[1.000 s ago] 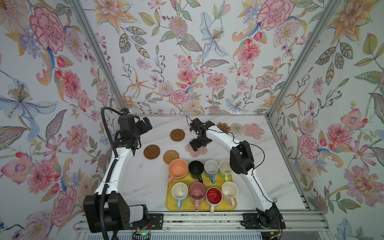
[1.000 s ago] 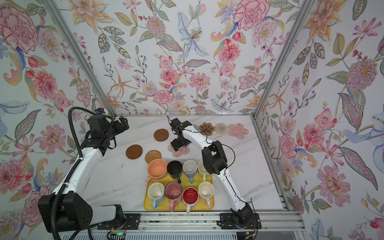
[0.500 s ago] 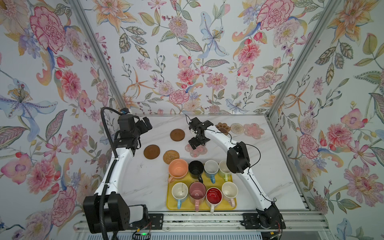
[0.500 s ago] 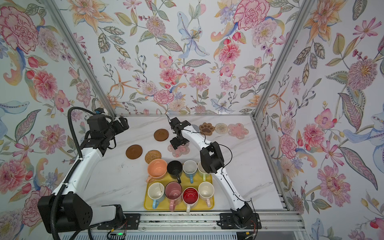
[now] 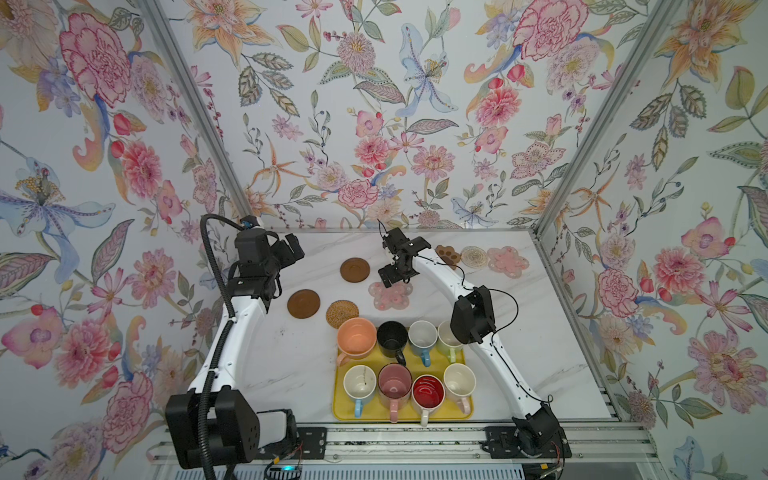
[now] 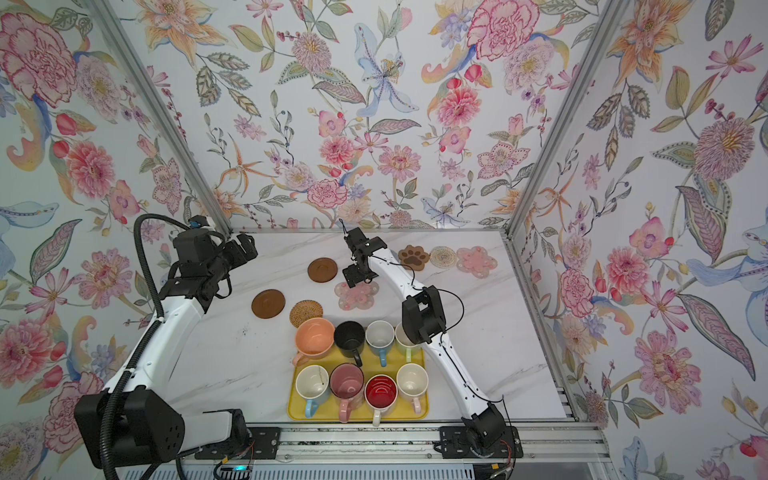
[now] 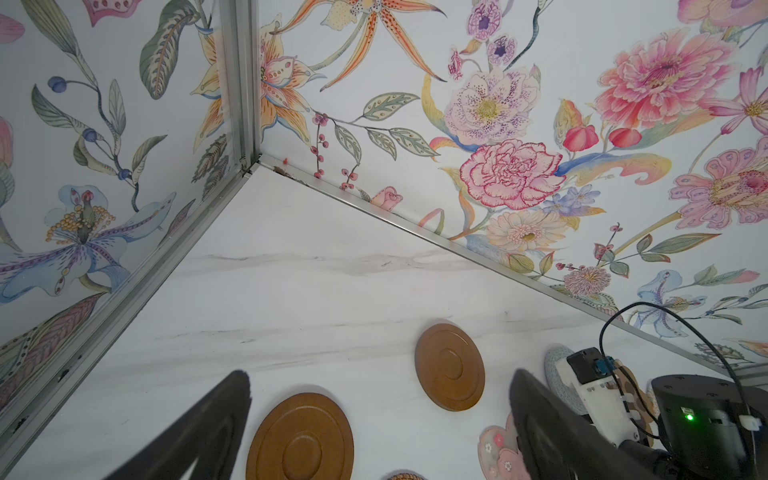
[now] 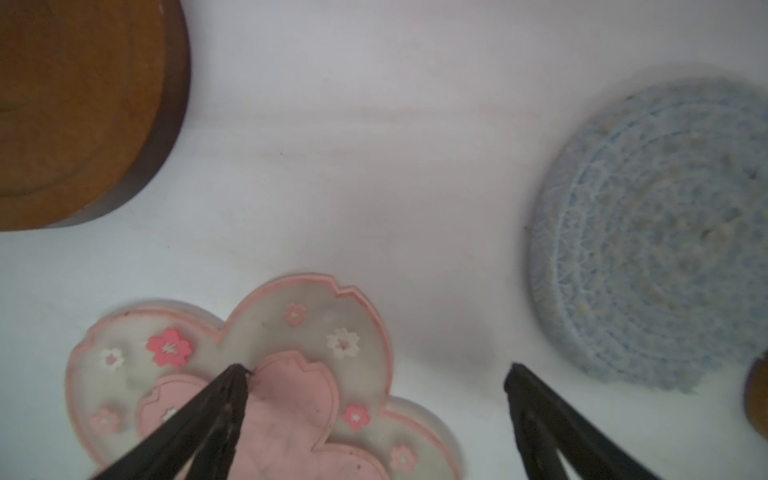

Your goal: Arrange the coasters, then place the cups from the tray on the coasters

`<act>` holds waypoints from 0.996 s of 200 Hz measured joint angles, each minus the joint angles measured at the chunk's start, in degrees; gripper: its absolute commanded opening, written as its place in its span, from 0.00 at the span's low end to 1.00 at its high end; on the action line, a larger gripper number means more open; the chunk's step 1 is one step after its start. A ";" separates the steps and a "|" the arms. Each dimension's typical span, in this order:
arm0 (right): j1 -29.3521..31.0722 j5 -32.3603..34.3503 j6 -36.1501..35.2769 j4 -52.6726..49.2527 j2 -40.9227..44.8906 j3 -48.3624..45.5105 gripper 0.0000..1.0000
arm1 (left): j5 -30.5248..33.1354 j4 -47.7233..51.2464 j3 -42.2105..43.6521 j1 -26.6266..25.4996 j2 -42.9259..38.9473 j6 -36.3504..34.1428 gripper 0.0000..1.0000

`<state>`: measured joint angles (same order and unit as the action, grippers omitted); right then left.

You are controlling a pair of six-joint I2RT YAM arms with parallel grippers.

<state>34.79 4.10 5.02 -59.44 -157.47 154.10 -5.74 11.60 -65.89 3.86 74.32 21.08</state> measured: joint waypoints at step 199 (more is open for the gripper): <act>0.63 -6.32 -11.26 1.68 21.62 -33.51 0.97 | -0.04 0.39 0.02 0.00 -0.90 0.37 0.99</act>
<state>35.42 -2.22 -6.24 -57.76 -135.85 120.60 -5.78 11.99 -65.87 3.86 73.43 21.45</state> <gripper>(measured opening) 0.969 0.989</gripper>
